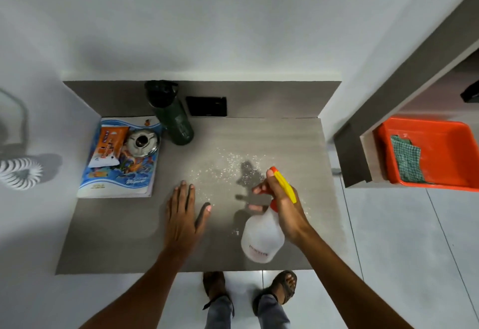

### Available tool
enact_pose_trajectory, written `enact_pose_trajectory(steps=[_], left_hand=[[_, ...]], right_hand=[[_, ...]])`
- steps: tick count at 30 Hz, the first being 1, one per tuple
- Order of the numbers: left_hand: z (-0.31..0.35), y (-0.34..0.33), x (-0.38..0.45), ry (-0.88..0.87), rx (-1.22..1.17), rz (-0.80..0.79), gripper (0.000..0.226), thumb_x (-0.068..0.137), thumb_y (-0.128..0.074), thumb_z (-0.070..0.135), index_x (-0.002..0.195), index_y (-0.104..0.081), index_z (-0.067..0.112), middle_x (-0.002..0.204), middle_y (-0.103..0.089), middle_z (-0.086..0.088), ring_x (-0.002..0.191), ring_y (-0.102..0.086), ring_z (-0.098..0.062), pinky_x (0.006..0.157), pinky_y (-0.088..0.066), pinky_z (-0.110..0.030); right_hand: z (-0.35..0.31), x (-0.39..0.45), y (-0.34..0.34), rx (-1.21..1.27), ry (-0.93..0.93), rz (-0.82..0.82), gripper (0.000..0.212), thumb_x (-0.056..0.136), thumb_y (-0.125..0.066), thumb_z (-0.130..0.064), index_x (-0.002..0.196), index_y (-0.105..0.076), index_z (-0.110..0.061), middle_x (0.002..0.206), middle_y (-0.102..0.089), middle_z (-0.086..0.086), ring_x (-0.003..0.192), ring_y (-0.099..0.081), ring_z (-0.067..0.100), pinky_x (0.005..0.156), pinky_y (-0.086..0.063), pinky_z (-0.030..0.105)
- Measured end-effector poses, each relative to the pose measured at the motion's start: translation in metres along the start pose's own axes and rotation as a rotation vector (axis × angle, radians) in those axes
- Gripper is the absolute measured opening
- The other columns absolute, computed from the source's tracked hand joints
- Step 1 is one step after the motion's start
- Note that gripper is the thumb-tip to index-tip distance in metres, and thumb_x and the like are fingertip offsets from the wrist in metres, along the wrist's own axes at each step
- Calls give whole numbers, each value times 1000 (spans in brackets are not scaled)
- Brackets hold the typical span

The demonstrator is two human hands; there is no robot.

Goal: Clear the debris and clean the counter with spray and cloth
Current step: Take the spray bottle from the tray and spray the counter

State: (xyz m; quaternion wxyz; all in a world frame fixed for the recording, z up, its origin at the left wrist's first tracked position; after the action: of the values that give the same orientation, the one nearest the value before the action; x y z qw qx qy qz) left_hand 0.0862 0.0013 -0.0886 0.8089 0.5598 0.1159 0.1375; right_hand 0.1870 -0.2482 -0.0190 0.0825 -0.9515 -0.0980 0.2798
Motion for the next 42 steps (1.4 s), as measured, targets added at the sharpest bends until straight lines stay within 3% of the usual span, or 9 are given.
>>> enact_pose_trajectory(steps=[5, 11, 15, 20, 23, 27, 30, 35, 42], left_hand=[[-37, 8, -6, 56, -50, 12, 79, 106, -43, 58, 167, -41, 7, 179, -33, -16, 167, -31, -37, 134, -27, -54], [-57, 10, -10, 79, -52, 8, 81, 107, -38, 60, 167, -41, 7, 179, -32, -16, 167, -30, -36, 135, -27, -53], [-58, 9, -11, 83, -60, 15, 81, 107, -38, 61, 167, -41, 7, 179, -31, -16, 168, -29, -36, 136, -28, -55], [-54, 6, -10, 97, -48, 24, 81, 107, -37, 61, 168, -39, 8, 180, -29, -16, 169, -26, -36, 136, -23, -56], [-53, 5, -10, 101, -22, 39, 83, 105, -38, 61, 167, -40, 6, 179, -31, -19, 167, -27, -40, 135, -24, -58], [-52, 2, -10, 113, -10, 51, 84, 104, -39, 63, 167, -40, 6, 178, -31, -19, 166, -28, -41, 133, -24, -60], [-52, 0, -10, 115, 4, 56, 84, 104, -39, 63, 167, -38, 7, 178, -31, -20, 166, -29, -42, 133, -25, -62], [-50, -4, -11, 114, 38, 62, 88, 103, -39, 65, 169, -34, 7, 179, -29, -21, 166, -28, -43, 134, -25, -64], [-46, -1, -13, 89, 61, 74, 93, 103, -38, 68, 170, -31, 5, 179, -29, -21, 167, -27, -43, 137, -20, -62]], right_hand=[[42, -16, -42, -26, -140, -47, 43, 109, -58, -56, 81, -81, -35, 112, -84, 20, 101, -82, 45, 88, -66, 65], [72, -26, -45, -132, -144, 157, 45, 104, -64, -57, 82, -71, -18, 67, -65, 8, 66, -65, 24, 59, -62, 29], [94, -27, -37, -41, -286, 178, 45, 105, -66, -56, 98, -77, -13, 70, -73, 12, 63, -73, 24, 62, -68, 42], [87, -19, -15, 12, -250, 155, 56, 106, -59, -63, 94, -79, -13, 102, -84, 21, 103, -83, 33, 83, -69, 58], [77, -19, 16, -29, -205, 254, 55, 105, -60, -66, 82, -76, -19, 88, -83, 18, 84, -84, 33, 81, -69, 56], [65, -25, 59, -17, -155, 363, 60, 105, -64, -61, 56, -66, -25, 61, -62, 14, 53, -69, 31, 61, -61, 40], [66, -29, 72, 132, -201, 261, 54, 108, -60, -56, 73, -79, -20, 82, -79, 22, 68, -79, 36, 58, -64, 42], [70, -33, 97, 136, -208, 228, 54, 109, -56, -55, 95, -75, -7, 112, -81, 28, 89, -84, 36, 69, -67, 46], [83, -55, 118, -170, -97, 408, 49, 107, -60, -60, 71, -68, -28, 71, -68, 13, 72, -67, 31, 82, -58, 45]])
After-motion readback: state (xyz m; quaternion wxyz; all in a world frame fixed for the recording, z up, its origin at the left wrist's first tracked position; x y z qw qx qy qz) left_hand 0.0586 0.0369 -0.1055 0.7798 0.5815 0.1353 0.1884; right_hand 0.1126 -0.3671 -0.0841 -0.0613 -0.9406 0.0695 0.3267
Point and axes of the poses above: each hand's wrist, its own x-axis towards the middle knuckle, its own y-axis out of the back of the hand, z = x × y, the point moved 10 cm from there along x, towards the middle knuckle
